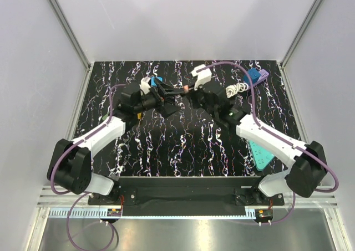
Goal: Insert the plug
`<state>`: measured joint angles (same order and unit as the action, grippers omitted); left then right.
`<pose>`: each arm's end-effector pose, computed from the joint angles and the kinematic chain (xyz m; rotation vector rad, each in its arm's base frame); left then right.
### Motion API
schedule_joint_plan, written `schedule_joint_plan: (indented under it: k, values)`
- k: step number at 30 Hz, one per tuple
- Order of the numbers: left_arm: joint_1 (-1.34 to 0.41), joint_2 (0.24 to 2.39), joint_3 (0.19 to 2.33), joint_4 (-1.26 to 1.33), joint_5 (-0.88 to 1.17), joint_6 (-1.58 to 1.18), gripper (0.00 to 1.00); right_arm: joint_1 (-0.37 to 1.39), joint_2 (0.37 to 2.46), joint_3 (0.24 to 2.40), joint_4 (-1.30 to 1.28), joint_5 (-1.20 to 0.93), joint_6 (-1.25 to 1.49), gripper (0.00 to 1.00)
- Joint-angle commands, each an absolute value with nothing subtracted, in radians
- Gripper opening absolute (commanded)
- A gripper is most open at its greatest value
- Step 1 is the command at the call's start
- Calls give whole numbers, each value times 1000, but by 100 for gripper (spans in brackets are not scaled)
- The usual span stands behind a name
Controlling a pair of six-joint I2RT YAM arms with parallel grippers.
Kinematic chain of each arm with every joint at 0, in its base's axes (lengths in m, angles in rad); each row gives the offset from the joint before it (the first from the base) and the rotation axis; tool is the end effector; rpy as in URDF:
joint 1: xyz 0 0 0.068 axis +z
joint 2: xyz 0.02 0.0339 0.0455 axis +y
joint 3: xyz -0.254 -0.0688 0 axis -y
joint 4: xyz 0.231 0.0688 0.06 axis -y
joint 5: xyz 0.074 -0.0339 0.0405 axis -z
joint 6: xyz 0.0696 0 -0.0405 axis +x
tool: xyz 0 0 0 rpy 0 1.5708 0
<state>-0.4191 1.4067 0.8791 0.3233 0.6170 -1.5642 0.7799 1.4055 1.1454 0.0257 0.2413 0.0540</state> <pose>0.2909 -0.1737 0.2731 -0.6942 2.1037 -1.8349 0.2638 0.2375 0.3297 -0.4796 1.7497 0.3771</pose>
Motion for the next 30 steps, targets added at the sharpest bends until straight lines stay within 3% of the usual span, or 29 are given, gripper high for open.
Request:
schedule_joint_plan:
  k: [1,7,13,21,30]
  values:
    - [-374,1391,907,221,736,-1361,99,645,1368,1229,-367,306,46,0]
    - [-367,1373,1018,-168,710,-920,99,407,1419,1364,-979,248,250,0]
    - [-385,1347,1058,-374,664,-637,99,364,1561,1365,-1212,210,97,0]
    - [-407,1298,1034,-515,528,-430,99,203,1536,1306,-1177,66,-207,0]
    - [-425,1267,1000,-474,624,-463,99,26,1323,1008,-928,75,-403,0]
